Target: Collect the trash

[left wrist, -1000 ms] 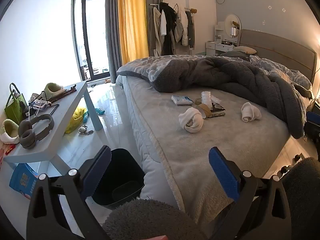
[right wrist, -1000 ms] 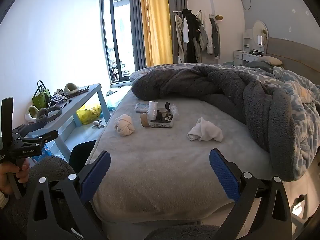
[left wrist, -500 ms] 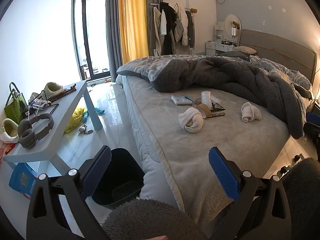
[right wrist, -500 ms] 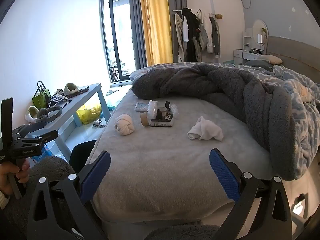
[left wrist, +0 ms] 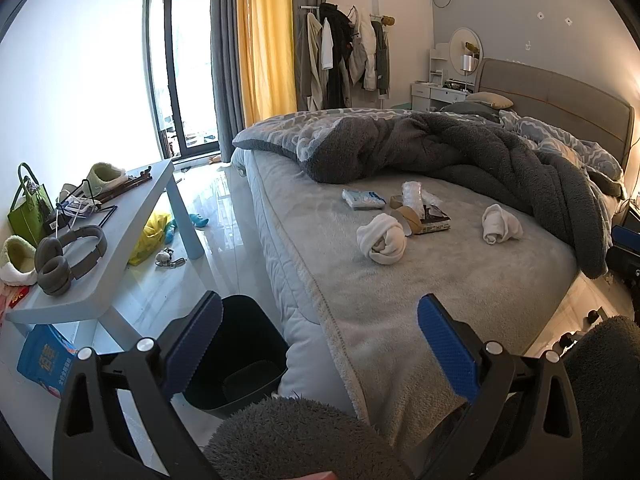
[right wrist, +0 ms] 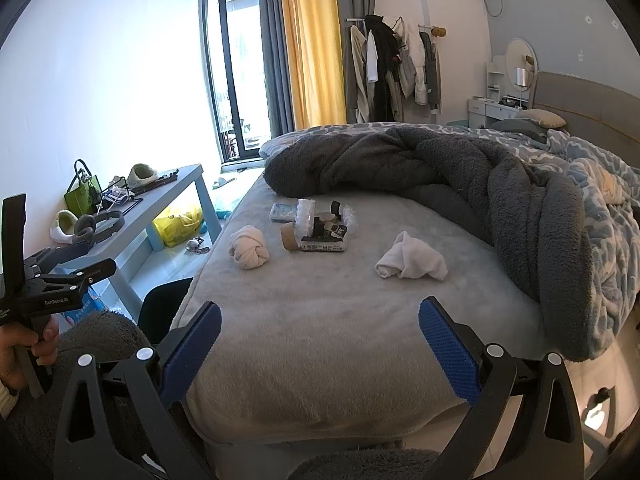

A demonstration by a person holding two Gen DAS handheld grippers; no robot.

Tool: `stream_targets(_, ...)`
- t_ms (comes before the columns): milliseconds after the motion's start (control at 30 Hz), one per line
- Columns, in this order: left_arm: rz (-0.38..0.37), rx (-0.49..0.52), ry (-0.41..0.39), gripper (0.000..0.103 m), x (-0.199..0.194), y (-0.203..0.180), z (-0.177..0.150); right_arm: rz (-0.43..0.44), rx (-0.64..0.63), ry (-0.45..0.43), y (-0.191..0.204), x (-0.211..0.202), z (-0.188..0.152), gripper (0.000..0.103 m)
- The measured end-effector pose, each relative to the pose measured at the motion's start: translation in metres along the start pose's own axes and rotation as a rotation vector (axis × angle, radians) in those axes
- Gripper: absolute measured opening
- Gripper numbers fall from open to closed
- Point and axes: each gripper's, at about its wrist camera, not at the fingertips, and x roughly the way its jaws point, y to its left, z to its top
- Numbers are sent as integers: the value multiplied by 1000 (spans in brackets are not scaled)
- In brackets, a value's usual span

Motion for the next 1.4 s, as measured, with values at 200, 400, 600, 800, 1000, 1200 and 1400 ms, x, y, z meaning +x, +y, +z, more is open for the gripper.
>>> stream_targets(200,0,0,1,100,0,0,0,1,1,1,0,0,0,100)
stream_targets(400,0,-1,2,100,0,0,0,0,0,3,0,0,0,100)
stream_targets(600,-1,-1,2,100,0,0,0,1,1,3,0,0,1,100)
stream_targets(800,-1,-1,3,100,0,0,0,0,0,4,1,3,-2,100)
stream_targets(1000,-1,-1,3,100,0,0,0,1,1,4,1,2,-1,100)
stream_targets(1200,-1,-1,4,100,0,0,0,1,1,4,1,2,-2,100)
stream_targets(1400,-1,-1,5,100,0,0,0,0,0,5,1,2,-2,100)
